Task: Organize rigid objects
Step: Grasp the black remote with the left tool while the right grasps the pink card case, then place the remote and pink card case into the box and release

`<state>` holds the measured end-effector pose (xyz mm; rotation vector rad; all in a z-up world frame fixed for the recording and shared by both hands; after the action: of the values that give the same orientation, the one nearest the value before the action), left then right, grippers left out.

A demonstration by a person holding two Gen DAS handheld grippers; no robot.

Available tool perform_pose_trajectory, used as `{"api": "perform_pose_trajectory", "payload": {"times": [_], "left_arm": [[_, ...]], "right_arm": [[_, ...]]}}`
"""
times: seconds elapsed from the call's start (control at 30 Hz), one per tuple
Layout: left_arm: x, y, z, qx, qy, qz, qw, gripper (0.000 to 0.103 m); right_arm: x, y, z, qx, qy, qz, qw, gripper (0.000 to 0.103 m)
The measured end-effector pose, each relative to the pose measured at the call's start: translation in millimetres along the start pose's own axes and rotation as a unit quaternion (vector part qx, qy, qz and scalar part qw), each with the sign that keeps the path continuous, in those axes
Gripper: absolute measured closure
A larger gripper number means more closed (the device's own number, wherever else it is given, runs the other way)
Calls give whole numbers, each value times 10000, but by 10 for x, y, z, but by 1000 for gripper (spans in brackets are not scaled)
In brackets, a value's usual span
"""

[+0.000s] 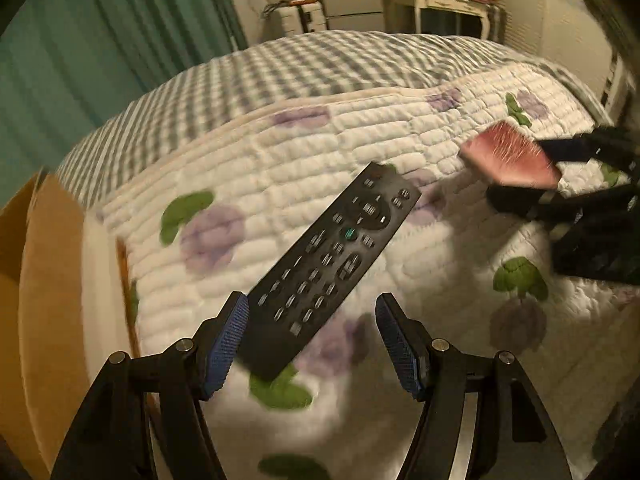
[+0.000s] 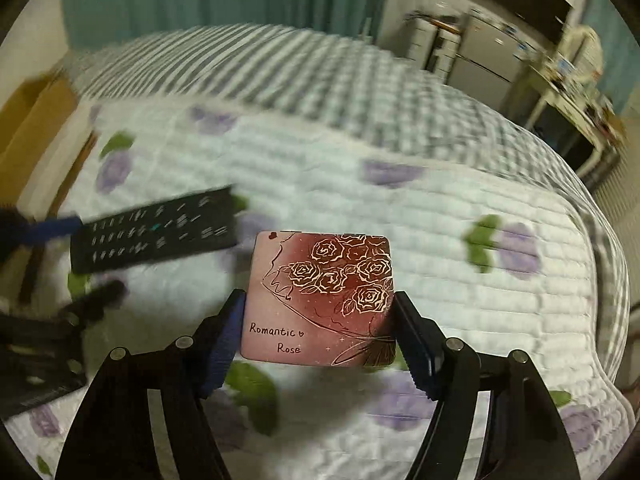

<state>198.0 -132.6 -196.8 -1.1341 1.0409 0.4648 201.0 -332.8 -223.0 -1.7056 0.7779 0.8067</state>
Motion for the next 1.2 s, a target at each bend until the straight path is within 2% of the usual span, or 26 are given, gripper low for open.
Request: {"api": "perform_pose_trajectory", "payload": {"times": [0.13,0.3,0.4,0.43,0.63,0.9,1.0,1.13,1.2], "left_arm": [[211,-140,-33,261,-187,70,9995,34],[359,-202,83,63,52,-1,10000,34],[331,-178,68,171,98,-66,9998,39],[313,-164,67,189,122,-54,9997,44],[99,-121,-34,62,317,-73,9995,73],[-291,-47,-46,-111,373,-285,9988,76],[-462,-17,-22,-195,403,-373,9983,82],[-764,15,10,-233,451,-551,9972,83],[-899,25,5,-204,427,-639,9968,83]], "right_arm": [[-16,-65,-158,292,-132,67,9995,31],[53,-114,-21,62,-291,181,9994,32],[57,-131,45,-16,-362,189,9992,32],[48,-127,41,-21,-382,190,9991,32],[-24,-124,89,-23,-429,111,9990,32],[-238,-49,81,156,-389,-69,9991,32],[-462,-24,103,210,-300,-265,9990,32],[-835,-3,180,113,-115,-678,9976,32],[-978,17,220,104,-147,-751,9970,32]]}}
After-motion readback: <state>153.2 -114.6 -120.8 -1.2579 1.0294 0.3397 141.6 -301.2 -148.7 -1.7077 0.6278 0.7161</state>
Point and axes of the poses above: each gripper's, at about its wrist camera, not at the fingertips, and x roughly the way its jaws point, z to its left, y to its underside, the point moved 3 cm from there along x, roughly the way its jaws point, and after that the axes turned 12 degrees about y, right-handed, at the moved point
